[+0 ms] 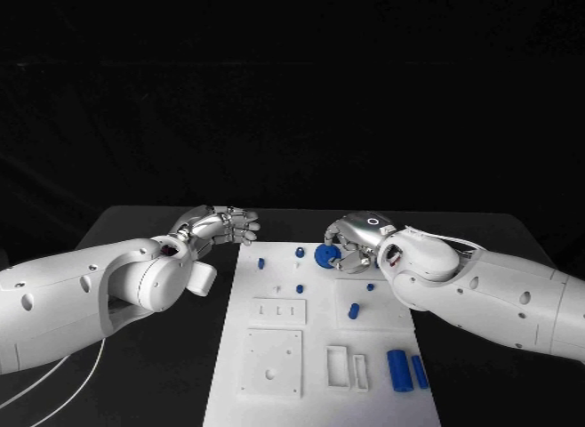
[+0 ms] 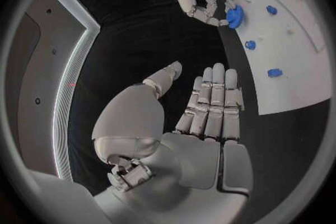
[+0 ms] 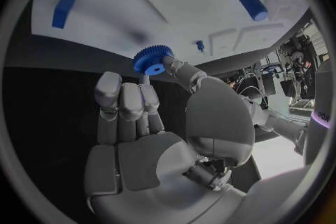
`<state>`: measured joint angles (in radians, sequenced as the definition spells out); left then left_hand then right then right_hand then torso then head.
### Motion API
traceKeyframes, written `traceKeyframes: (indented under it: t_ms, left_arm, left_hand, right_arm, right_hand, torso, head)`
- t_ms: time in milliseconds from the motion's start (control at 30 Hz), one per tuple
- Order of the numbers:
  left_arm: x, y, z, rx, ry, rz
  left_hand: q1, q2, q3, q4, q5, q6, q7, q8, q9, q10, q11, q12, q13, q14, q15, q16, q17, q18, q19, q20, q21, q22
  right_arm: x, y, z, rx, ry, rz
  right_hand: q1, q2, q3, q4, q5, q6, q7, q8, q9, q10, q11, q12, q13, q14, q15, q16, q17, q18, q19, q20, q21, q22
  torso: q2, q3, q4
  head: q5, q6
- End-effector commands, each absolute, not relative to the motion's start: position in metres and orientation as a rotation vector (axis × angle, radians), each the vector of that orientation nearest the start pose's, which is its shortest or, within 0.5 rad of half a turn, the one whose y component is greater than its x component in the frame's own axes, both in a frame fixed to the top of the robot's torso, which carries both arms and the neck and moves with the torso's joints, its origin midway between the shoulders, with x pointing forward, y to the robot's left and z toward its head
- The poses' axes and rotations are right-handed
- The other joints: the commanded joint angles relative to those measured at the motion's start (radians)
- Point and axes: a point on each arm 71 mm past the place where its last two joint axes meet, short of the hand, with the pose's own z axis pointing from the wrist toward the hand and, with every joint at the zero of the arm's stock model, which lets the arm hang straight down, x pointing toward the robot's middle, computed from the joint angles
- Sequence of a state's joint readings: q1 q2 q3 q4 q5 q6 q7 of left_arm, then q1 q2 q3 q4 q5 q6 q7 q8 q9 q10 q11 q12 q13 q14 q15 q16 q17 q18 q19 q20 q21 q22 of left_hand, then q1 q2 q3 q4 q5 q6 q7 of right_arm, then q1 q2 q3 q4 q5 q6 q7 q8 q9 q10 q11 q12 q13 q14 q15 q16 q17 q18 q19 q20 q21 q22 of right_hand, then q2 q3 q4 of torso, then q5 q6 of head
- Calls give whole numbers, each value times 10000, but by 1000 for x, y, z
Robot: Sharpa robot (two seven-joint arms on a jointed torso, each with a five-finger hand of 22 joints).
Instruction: Assemble the parts on the task board
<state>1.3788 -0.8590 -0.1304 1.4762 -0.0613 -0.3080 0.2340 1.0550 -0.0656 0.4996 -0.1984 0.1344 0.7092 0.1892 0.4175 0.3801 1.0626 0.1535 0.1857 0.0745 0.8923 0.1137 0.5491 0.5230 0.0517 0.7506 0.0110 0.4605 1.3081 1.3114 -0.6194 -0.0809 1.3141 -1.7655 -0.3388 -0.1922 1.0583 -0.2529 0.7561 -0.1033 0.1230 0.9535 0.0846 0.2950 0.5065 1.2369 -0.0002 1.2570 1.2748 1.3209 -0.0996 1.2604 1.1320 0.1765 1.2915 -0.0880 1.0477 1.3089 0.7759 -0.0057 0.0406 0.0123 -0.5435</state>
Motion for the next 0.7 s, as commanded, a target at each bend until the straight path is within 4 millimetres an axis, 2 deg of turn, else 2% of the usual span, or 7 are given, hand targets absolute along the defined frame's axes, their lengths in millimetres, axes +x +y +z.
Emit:
traceKeyframes:
  t_ms: [33, 200, 433, 700]
  left_arm:
    - [515, 231, -133, -10064, 15065, -13989]
    - [515, 230, -133, -10044, 15081, -14021]
    - [515, 228, -132, -9970, 15101, -14045]
    - [515, 227, -132, -9966, 15104, -14048]
  left_hand:
    - [-32, -10, 40, -35, 30, 17, 140, -64, 14, -65, 25, -6, -9, 44, -20, -31, 11, 207, -71, 4, 47, 171]
    - [-31, -7, 42, -37, 31, 17, 140, -65, 16, -64, 25, -5, -9, 44, -20, -31, 11, 207, -71, 4, 47, 171]
    - [-31, -3, 44, -38, 31, 18, 140, -68, 18, -65, 25, -4, -9, 44, -20, -31, 12, 207, -71, 4, 49, 172]
    - [-33, -5, 44, -40, 30, 18, 141, -71, 22, -66, 25, -3, -10, 44, -20, -32, 13, 206, -71, 5, 50, 172]
  right_arm:
    - [531, -133, -142, -4564, 13793, 3969]
    - [529, -112, -143, -4858, 13636, 4167]
    - [527, -88, -148, -5075, 13621, 4422]
    - [527, -73, -159, -5329, 13826, 4331]
  right_hand:
    - [3, -137, 38, 110, -102, 332, 265, 16, -4, 114, -2, 51, 18, 13, -80, -61, 11, 853, 23, -28, 65, 137]
    - [27, -160, 80, 148, -127, 340, 262, 13, -7, 138, -4, 61, 32, 16, -81, -72, 8, 853, 32, -30, 74, 139]
    - [40, -180, 114, 184, -136, 335, 264, 2, -12, 145, -3, 56, 33, 15, -81, -86, -1, 853, 39, -30, 81, 140]
    - [42, -185, 129, 209, -130, 313, 269, -16, -21, 131, 2, 37, 20, 9, -78, -105, -17, 853, 45, -31, 87, 141]
  torso:
    - [8, -5, 10]
    - [10, -13, -7]
    - [15, -25, 28]
    - [14, -30, 43]
  head:
    - [22, -1]
    - [48, 20]
    - [49, 39]
    - [54, 62]
